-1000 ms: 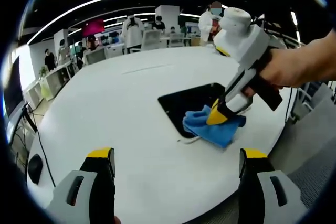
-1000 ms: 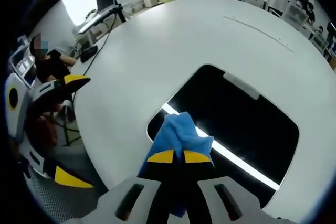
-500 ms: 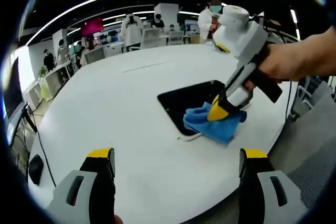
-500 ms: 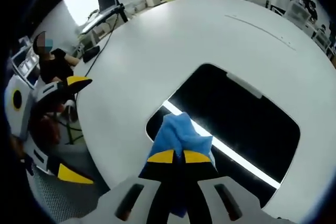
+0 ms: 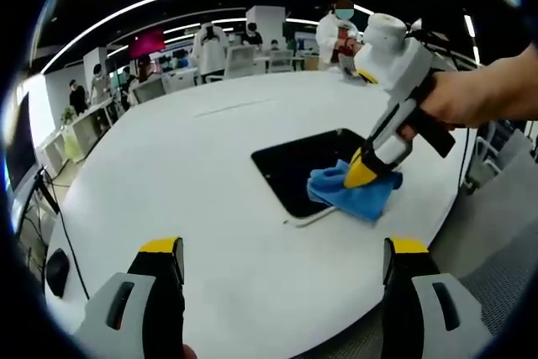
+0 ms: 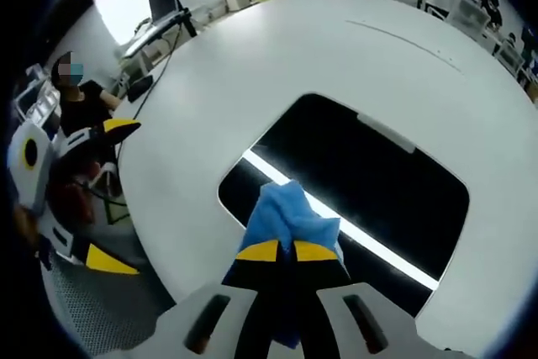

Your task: Wipe the mirror surface with the cleaning cloth until all visible marks leave the cleaned area.

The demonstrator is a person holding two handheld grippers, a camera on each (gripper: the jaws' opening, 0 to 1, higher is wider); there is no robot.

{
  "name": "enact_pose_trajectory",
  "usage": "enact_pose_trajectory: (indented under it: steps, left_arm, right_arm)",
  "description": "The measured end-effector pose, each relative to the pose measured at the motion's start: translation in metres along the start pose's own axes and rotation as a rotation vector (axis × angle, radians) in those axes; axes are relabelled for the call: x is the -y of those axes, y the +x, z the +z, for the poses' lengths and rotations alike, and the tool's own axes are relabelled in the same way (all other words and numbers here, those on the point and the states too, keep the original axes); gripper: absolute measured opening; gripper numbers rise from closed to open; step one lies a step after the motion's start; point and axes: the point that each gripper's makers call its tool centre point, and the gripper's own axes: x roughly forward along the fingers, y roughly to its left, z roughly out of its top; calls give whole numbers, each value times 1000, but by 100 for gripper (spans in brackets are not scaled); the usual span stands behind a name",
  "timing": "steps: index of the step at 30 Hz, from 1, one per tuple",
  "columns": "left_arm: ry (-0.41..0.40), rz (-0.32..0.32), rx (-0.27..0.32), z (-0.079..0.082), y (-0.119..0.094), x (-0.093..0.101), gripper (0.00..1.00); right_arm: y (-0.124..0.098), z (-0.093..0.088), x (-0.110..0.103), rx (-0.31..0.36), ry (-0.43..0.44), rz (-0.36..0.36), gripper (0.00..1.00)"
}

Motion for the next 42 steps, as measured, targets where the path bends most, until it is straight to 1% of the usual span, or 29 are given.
enact_pose_trajectory:
  steps: [5, 18, 24, 28, 29, 34, 42]
  left_arm:
    - [-12, -1, 6, 0, 0, 0, 99]
    - [-16, -2, 7, 0, 1, 0, 99]
    - [-16, -4, 7, -1, 2, 0, 99]
    - [-15, -4, 4, -2, 2, 0, 99]
    - [-15, -4, 3, -2, 2, 0, 99]
    - [-17, -3, 4, -2, 2, 0, 99]
    - [-22, -1, 6, -2, 2, -1, 99]
  right_arm:
    - [-3, -4, 5, -2, 6, -3, 0]
    - [-1, -3, 5, 0, 13, -6, 0]
    - [-2, -3, 6, -2, 29, -3, 0]
    - [-2, -1, 11, 1, 53, -18, 0]
    - [-1, -1, 11, 0, 75, -8, 0]
    - [0, 1, 12, -4, 59, -12, 0]
    - [2, 9, 19, 4, 82, -19, 0]
